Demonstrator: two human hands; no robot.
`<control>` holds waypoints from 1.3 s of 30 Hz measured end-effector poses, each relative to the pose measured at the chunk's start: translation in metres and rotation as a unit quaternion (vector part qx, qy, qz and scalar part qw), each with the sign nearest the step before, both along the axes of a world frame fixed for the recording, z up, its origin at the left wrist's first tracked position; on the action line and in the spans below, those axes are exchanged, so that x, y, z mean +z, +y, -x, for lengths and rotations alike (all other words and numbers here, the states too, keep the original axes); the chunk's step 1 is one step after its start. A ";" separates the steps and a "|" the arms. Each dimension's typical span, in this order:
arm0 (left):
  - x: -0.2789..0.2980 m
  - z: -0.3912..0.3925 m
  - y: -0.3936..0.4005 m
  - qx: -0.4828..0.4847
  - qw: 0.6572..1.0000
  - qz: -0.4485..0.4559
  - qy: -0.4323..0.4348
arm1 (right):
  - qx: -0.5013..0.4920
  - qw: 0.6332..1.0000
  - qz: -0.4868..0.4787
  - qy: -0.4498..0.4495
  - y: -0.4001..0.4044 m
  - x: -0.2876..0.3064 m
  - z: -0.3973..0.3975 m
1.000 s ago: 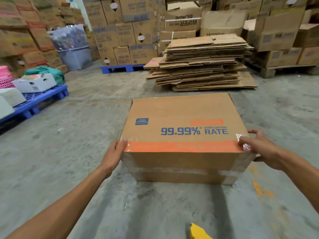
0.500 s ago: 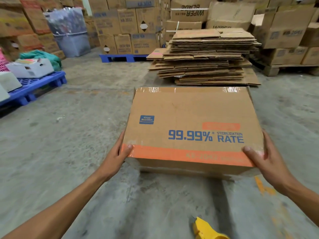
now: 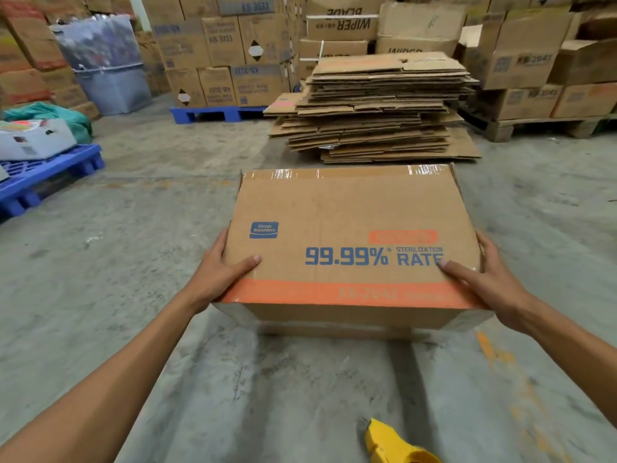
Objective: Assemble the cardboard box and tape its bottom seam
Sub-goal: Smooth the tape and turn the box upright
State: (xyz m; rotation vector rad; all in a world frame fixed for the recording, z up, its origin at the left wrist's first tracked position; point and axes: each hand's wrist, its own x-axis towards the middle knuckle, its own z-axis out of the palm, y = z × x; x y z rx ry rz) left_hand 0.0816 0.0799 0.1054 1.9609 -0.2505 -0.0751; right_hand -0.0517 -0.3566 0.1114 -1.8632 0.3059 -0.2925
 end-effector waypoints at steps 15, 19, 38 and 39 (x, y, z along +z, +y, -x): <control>0.005 0.013 -0.009 0.045 0.994 0.012 -0.095 | 0.026 0.995 0.066 -0.077 0.005 0.010 -0.004; -0.039 0.024 -0.007 0.069 0.996 -0.016 -0.061 | 0.051 0.992 0.113 -0.010 0.004 -0.029 0.011; -0.123 0.019 -0.028 0.139 0.972 -0.031 0.188 | 0.064 0.960 0.104 0.253 0.012 -0.087 0.015; -0.123 0.018 -0.032 0.152 0.962 -0.036 0.223 | 0.045 0.961 0.072 0.262 0.019 -0.086 0.011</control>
